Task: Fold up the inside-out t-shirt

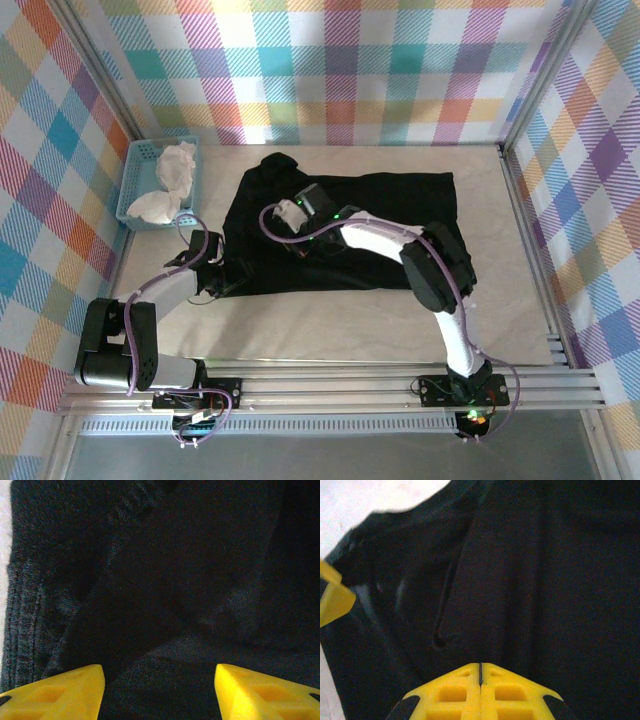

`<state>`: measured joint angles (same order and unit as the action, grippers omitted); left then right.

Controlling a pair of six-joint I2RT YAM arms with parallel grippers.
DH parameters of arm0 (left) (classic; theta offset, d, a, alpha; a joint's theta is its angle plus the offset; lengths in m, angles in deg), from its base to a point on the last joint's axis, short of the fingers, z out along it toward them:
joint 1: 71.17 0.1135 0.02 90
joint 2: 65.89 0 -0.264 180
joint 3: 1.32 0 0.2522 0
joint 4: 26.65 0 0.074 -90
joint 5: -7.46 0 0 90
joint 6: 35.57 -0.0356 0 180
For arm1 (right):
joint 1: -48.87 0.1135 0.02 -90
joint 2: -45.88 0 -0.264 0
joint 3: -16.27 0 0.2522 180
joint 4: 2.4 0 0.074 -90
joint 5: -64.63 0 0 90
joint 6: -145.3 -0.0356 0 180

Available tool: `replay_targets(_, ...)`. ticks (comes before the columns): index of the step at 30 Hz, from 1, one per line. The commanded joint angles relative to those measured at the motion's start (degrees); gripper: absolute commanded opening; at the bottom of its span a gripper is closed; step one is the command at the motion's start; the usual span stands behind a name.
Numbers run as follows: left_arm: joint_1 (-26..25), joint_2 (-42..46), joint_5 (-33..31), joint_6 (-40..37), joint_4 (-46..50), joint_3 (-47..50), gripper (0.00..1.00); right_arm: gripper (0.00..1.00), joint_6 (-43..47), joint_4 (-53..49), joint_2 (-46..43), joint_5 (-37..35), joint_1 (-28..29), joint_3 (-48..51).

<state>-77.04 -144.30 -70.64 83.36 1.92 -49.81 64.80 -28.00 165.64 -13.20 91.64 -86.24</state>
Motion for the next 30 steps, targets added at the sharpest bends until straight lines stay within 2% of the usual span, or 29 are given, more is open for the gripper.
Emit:
replay_targets(1, 0.2, 0.9, -1.1, -0.8, 2.6, 1.5, 0.61, 0.00, -7.4, 4.4, -3.6, 2.4, -2.9, 3.0)
replay_targets(5, 0.2, 0.8, -1.0, -0.9, 2.3, 1.6, 0.61, 0.00, -18.5, 4.8, -2.5, 2.5, -9.5, 3.2)
replay_targets(8, 0.2, 0.6, -1.0, -1.0, 2.2, 1.5, 0.61, 0.00, -25.9, -2.3, 2.8, -1.3, -13.4, -2.2)
replay_targets(9, 0.2, 0.5, -1.1, -1.2, 2.3, 1.5, 0.61, 0.06, -27.8, -5.7, 5.2, -1.9, -14.5, -4.7)
replay_targets(11, 0.2, 0.5, -1.3, -1.4, 2.5, 1.2, 0.61, 0.07, -29.2, -9.1, 8.5, -1.8, -16.1, -8.1)
replay_targets(12, 0.2, 0.6, -1.5, -1.5, 2.7, 1.3, 0.61, 0.12, -29.2, -9.5, 9.2, -2.2, -16.7, -8.7)
replay_targets(14, 0.2, 0.8, -1.5, -1.6, 3.2, 1.0, 0.61, 0.30, -28.0, -11.1, 9.2, -2.9, -17.3, -9.4)
replay_targets(18, 0.2, 2.6, -2.0, -1.5, 4.3, 0.6, 0.61, 0.46, -23.9, -11.9, 3.3, -4.6, -17.5, -4.6)
replay_targets(19, 0.2, 3.1, -2.3, -1.4, 4.4, 0.4, 0.62, 0.47, -22.9, -12.1, 1.4, -4.2, -17.5, -3.1)
replay_targets(26, -0.4, 9.4, -3.1, -0.4, 3.6, -3.0, 0.62, 0.50, -19.5, -11.1, -16.4, -3.2, -17.4, 16.2)
replay_targets(30, -1.4, 2.8, -3.0, -2.5, -2.7, -8.3, 0.63, 0.51, -20.3, -11.5, -20.3, -2.8, -17.5, 20.9)
